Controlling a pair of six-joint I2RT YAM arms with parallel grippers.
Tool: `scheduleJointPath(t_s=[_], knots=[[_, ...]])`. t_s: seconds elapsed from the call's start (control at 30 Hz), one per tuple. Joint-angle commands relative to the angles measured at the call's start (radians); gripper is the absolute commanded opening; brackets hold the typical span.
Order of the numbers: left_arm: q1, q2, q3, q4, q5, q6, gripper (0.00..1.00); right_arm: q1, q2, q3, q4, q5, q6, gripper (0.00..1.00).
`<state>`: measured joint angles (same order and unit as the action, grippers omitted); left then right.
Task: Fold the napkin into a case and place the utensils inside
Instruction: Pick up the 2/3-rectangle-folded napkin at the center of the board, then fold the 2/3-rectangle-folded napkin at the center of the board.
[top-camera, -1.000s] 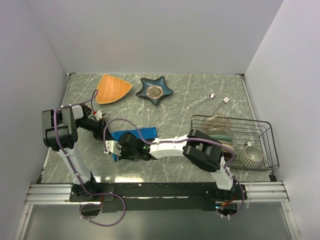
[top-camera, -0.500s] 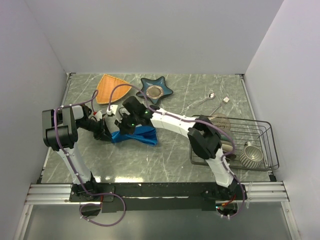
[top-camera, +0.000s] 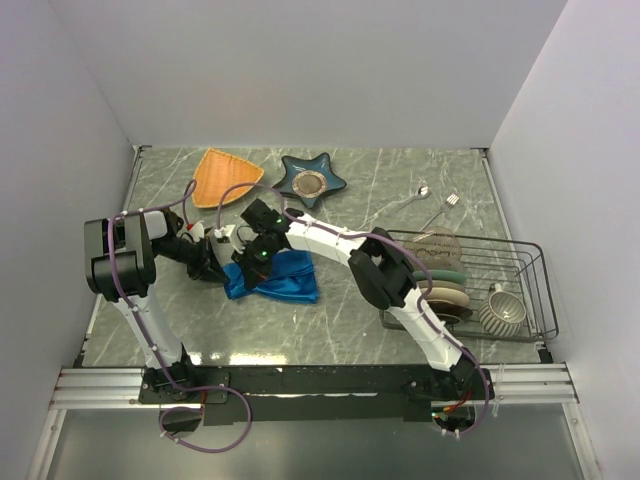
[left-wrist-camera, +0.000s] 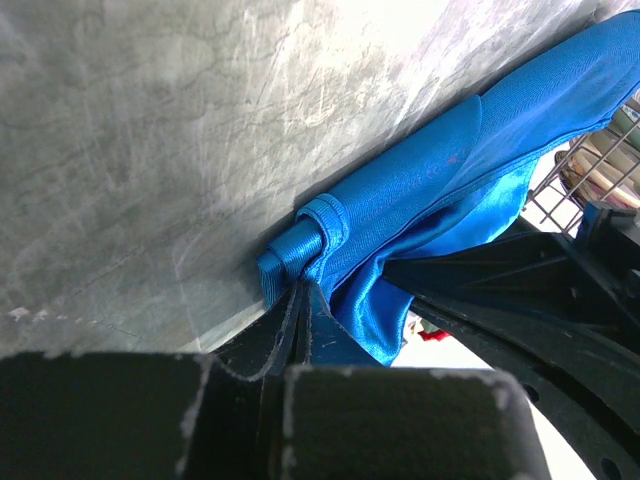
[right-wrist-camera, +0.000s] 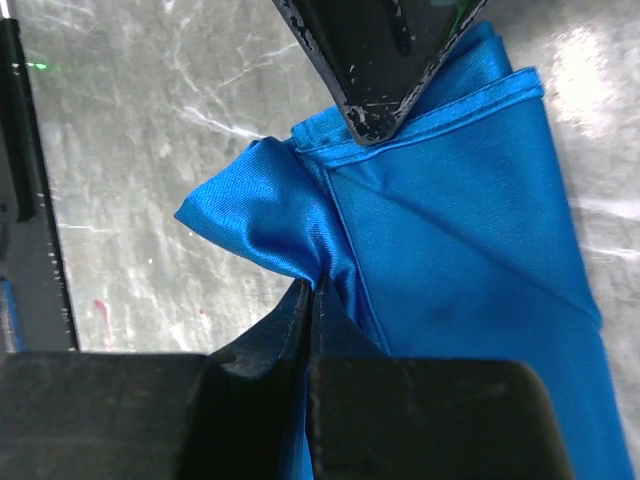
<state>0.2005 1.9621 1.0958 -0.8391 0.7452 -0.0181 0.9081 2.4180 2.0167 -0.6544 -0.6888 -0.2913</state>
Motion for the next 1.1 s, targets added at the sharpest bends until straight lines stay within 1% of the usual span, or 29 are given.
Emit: scheduleJointPath(t_s=[0.0,0.1,0.23,0.33,0.47,0.57,0.87,1.07], knots=[[-0.010,0.026,-0.033,0.080,-0.165,0.064,0.01,-0.021,0.033,0.045,-0.044,-0.029,0.062,0.00],[-0.012,0.026,-0.030,0.072,-0.171,0.073,0.01,-0.034,0.050,0.074,-0.054,-0.064,0.089,0.00],[-0.012,0.023,-0.031,0.074,-0.176,0.073,0.01,-0.032,-0.045,0.036,-0.010,-0.083,0.115,0.00],[-0.015,0.023,-0.031,0.074,-0.179,0.072,0.01,-0.035,-0.095,0.004,0.024,-0.069,0.119,0.00],[-0.022,0.021,-0.031,0.075,-0.182,0.069,0.01,-0.037,-0.047,0.060,-0.013,0.012,0.078,0.00],[-0.023,0.015,-0.033,0.075,-0.185,0.070,0.01,-0.046,0.001,0.105,-0.037,0.028,0.067,0.00],[-0.023,0.017,-0.031,0.075,-0.182,0.070,0.01,-0.074,0.004,0.100,0.029,0.035,0.112,0.00],[-0.023,0.018,-0.031,0.077,-0.182,0.070,0.01,-0.072,0.061,0.105,0.053,0.060,0.130,0.00]])
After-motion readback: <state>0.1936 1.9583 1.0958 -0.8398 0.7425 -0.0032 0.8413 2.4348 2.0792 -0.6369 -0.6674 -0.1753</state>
